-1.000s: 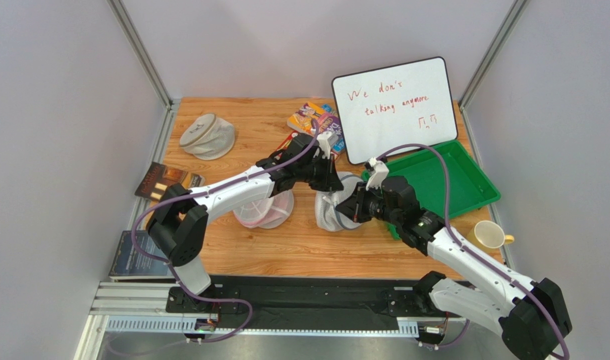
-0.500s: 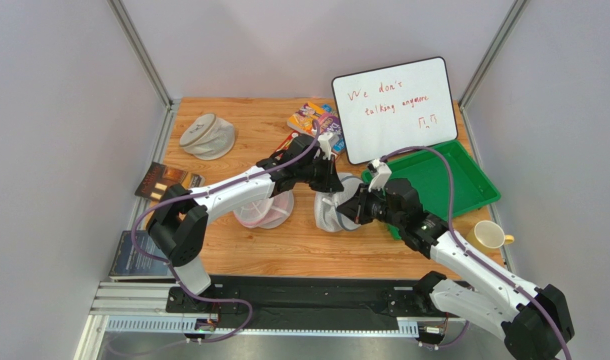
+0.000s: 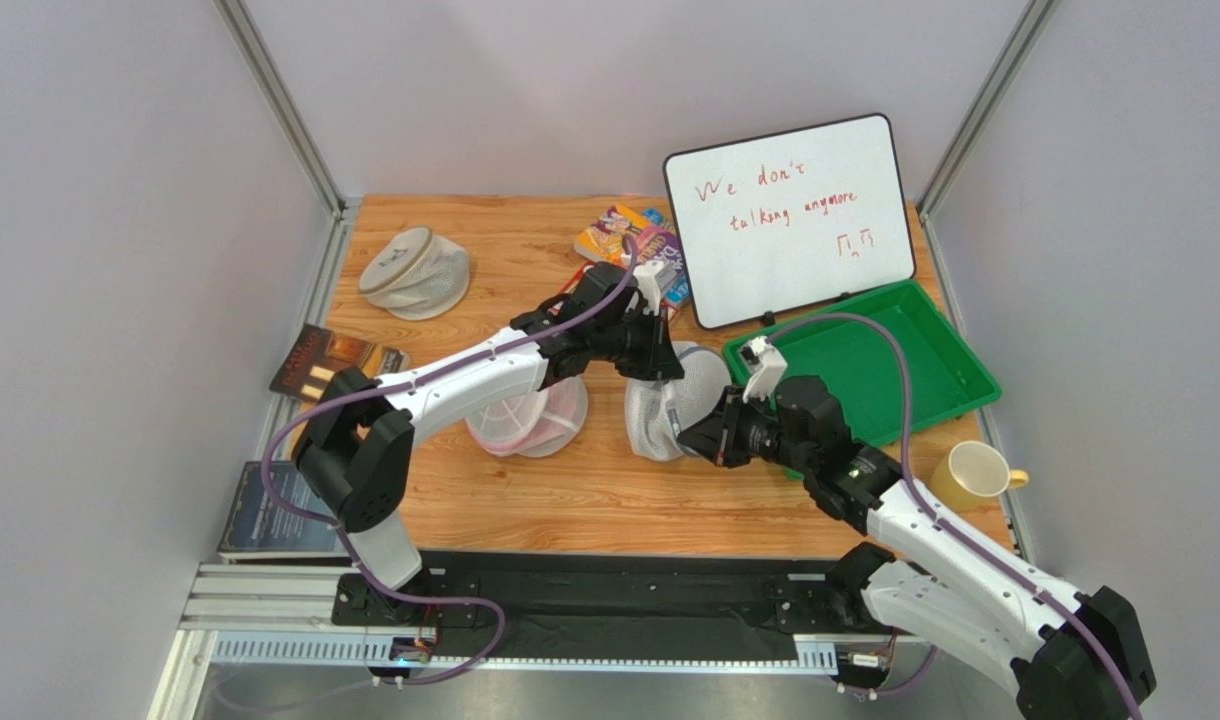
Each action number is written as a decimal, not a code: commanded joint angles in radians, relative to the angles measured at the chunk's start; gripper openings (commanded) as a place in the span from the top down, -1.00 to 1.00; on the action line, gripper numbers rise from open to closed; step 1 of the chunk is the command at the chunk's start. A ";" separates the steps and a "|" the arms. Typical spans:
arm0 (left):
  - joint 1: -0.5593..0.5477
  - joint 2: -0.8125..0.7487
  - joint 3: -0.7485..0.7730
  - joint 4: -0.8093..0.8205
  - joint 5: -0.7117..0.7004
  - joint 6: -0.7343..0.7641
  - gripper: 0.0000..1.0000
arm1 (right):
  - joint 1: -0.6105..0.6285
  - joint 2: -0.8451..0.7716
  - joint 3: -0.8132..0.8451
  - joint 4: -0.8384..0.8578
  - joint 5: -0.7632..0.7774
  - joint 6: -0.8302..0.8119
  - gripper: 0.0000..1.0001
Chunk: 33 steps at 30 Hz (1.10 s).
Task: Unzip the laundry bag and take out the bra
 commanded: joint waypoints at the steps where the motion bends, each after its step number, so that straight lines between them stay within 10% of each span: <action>1: 0.015 -0.001 0.061 0.020 0.000 0.031 1.00 | 0.010 -0.033 -0.023 0.001 -0.025 0.026 1.00; 12: 0.016 0.033 0.101 -0.001 0.026 0.051 1.00 | 0.014 -0.054 -0.026 -0.012 -0.011 0.034 1.00; 19: 0.006 -0.029 0.126 -0.137 -0.075 0.134 -0.36 | 0.014 -0.028 0.008 0.009 -0.009 0.034 1.00; 33: -0.155 -0.302 -0.052 -0.253 -0.336 0.122 -0.46 | 0.015 0.069 0.069 0.104 -0.009 0.052 1.00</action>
